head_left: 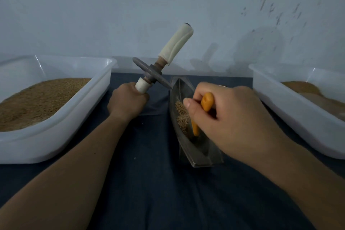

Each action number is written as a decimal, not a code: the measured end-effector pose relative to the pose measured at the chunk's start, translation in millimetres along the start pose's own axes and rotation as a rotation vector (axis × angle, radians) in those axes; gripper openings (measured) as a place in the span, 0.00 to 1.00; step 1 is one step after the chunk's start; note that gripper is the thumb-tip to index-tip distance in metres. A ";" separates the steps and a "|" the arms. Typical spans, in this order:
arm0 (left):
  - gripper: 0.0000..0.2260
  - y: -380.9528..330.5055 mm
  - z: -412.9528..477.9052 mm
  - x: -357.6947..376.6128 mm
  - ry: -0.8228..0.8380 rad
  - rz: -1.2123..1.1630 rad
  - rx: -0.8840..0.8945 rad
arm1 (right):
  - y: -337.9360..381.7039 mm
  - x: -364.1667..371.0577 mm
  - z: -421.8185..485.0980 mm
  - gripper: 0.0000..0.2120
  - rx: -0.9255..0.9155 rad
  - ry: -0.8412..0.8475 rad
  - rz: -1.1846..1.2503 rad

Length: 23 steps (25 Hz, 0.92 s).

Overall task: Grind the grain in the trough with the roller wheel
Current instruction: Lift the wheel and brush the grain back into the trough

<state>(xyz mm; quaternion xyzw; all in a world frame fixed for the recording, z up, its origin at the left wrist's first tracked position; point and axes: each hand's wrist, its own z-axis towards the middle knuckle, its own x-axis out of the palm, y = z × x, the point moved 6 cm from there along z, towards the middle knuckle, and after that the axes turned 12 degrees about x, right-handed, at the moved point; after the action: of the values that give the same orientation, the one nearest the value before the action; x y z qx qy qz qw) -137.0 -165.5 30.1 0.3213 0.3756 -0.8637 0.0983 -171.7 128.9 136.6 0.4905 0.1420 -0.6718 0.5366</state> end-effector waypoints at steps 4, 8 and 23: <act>0.05 1.4 0.5 -0.7 -0.005 -0.011 -0.012 | -12.1 -11.9 10.9 0.19 -0.049 -0.184 0.176; 0.04 -0.9 0.4 -1.1 0.002 -0.011 -0.013 | -13.6 -29.1 28.0 0.20 -0.066 -0.338 0.221; 0.05 -1.4 -0.1 -0.2 0.007 0.031 0.001 | -46.0 29.5 73.5 0.17 0.056 -0.165 0.177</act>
<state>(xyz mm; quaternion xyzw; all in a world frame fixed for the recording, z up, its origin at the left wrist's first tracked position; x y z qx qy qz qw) -137.3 -164.5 30.9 0.3303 0.3703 -0.8612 0.1100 -246.8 76.7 132.5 0.4589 0.0345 -0.6636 0.5899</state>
